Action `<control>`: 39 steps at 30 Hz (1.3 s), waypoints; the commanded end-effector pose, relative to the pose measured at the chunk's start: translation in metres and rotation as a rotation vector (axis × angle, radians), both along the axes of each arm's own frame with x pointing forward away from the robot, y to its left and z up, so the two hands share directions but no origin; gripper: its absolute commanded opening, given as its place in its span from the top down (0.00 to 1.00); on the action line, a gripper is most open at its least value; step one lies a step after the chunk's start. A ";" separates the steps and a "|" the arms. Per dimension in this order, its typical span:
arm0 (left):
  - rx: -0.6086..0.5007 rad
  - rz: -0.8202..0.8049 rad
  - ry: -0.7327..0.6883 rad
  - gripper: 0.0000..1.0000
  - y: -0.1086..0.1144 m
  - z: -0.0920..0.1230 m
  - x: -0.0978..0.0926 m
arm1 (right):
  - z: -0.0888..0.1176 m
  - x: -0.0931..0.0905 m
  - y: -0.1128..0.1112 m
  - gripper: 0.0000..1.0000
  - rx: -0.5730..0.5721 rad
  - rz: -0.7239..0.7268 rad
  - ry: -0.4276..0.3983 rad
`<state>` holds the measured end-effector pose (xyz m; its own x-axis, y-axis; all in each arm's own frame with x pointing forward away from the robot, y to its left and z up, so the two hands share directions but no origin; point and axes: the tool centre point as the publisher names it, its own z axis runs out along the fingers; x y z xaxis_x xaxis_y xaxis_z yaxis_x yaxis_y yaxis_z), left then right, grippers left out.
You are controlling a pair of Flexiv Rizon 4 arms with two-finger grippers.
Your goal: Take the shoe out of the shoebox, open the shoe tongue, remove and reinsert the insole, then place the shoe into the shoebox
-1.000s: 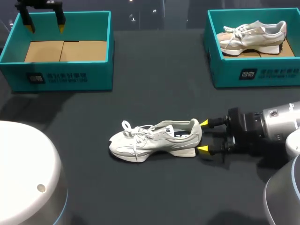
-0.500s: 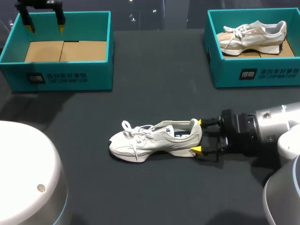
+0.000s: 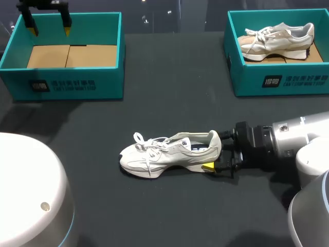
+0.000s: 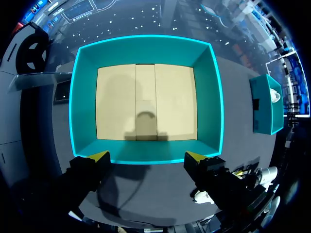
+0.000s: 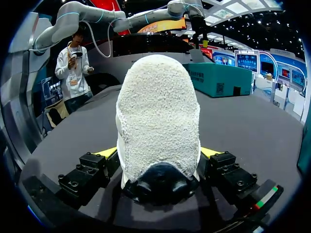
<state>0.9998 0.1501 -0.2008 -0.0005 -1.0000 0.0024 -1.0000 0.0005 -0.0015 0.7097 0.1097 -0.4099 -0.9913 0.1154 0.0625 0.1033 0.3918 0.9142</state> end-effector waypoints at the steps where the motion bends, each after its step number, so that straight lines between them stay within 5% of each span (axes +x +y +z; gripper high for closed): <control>1: 0.001 0.000 0.001 0.00 0.000 0.000 0.000 | -0.002 0.003 0.008 0.00 -0.008 0.001 0.003; 8: 0.001 0.000 0.001 0.00 0.000 0.000 0.000 | -0.003 0.005 0.014 0.00 -0.009 0.010 0.001; 9: 0.001 0.000 0.001 0.00 0.000 0.000 0.000 | -0.003 0.006 0.015 0.10 -0.008 0.011 0.001; 11: 0.001 0.000 0.001 0.00 0.000 0.000 0.000 | -0.004 0.006 0.016 0.95 -0.009 0.012 0.000; 12: 0.001 0.000 0.001 0.00 0.000 0.000 0.000 | -0.004 0.006 0.016 1.00 -0.008 0.014 -0.001; 39: 0.001 0.000 0.001 0.00 0.000 0.000 0.000 | -0.002 0.005 0.008 1.00 0.003 0.034 -0.002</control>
